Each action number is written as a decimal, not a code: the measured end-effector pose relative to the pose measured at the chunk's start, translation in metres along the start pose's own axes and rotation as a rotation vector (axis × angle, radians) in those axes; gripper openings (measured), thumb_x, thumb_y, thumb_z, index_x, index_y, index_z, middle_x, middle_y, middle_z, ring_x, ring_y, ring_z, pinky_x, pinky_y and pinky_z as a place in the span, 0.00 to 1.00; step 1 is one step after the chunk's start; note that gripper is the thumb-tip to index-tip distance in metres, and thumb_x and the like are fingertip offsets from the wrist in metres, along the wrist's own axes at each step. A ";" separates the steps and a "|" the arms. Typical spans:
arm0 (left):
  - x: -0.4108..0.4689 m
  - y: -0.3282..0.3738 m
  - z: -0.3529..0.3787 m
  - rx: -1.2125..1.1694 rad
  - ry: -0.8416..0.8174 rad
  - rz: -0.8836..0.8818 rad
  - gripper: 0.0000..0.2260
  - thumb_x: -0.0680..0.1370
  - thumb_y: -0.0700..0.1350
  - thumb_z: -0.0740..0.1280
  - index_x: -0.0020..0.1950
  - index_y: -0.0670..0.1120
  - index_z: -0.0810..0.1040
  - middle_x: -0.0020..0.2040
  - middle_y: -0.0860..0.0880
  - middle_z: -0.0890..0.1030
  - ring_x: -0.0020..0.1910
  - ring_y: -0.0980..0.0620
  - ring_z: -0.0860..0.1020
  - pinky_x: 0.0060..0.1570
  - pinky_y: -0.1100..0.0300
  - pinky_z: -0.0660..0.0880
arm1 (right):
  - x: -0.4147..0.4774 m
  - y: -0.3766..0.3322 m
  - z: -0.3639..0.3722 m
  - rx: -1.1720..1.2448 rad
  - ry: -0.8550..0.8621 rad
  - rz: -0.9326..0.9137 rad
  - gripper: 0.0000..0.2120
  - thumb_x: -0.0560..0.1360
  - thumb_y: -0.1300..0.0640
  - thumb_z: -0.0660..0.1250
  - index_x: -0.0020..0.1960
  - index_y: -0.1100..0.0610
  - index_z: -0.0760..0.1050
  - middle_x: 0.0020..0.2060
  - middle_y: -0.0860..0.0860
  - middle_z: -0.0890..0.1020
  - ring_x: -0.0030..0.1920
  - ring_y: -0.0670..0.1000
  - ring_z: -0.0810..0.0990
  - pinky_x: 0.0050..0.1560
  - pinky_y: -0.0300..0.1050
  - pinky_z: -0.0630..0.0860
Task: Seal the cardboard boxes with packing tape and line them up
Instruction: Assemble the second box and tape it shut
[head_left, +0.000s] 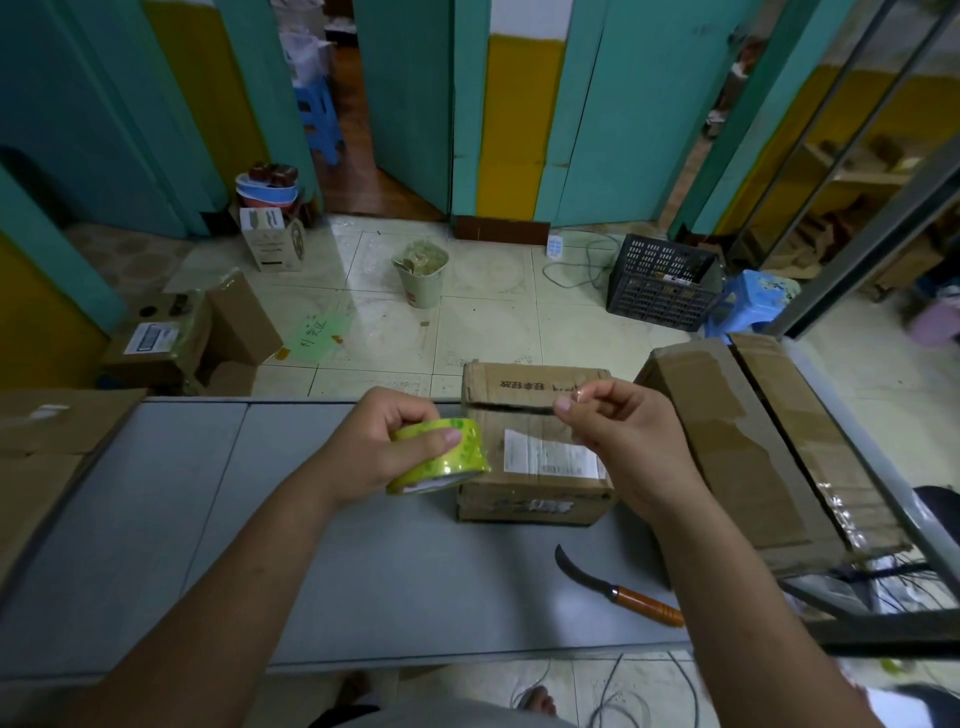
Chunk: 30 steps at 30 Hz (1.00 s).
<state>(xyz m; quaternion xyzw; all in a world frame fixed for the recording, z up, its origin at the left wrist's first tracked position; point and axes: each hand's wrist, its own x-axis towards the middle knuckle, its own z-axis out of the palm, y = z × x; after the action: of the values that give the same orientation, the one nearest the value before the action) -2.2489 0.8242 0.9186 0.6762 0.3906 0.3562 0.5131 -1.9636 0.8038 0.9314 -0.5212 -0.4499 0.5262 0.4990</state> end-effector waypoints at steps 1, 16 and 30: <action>0.001 -0.001 0.001 0.030 -0.013 -0.021 0.15 0.75 0.58 0.73 0.32 0.51 0.80 0.28 0.54 0.73 0.29 0.59 0.71 0.30 0.64 0.67 | -0.001 0.000 0.001 -0.027 0.006 -0.025 0.14 0.68 0.53 0.82 0.46 0.61 0.82 0.37 0.55 0.82 0.38 0.50 0.82 0.43 0.43 0.80; 0.009 -0.011 -0.022 0.118 0.022 -0.112 0.26 0.73 0.66 0.74 0.29 0.47 0.74 0.25 0.51 0.69 0.23 0.55 0.70 0.26 0.63 0.68 | 0.003 -0.008 -0.029 0.086 0.141 0.010 0.22 0.66 0.51 0.82 0.51 0.65 0.81 0.44 0.63 0.80 0.42 0.58 0.77 0.50 0.53 0.77; 0.009 -0.025 -0.030 -0.035 -0.030 -0.032 0.17 0.76 0.56 0.74 0.30 0.51 0.78 0.26 0.55 0.69 0.24 0.57 0.67 0.26 0.66 0.64 | 0.009 0.013 -0.058 0.103 0.125 0.051 0.07 0.76 0.56 0.72 0.49 0.59 0.84 0.42 0.56 0.84 0.38 0.49 0.80 0.43 0.41 0.80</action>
<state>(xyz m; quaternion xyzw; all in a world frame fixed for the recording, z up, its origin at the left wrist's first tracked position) -2.2752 0.8487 0.9012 0.6660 0.3872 0.3447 0.5365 -1.9063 0.8088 0.9145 -0.5378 -0.3770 0.5278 0.5386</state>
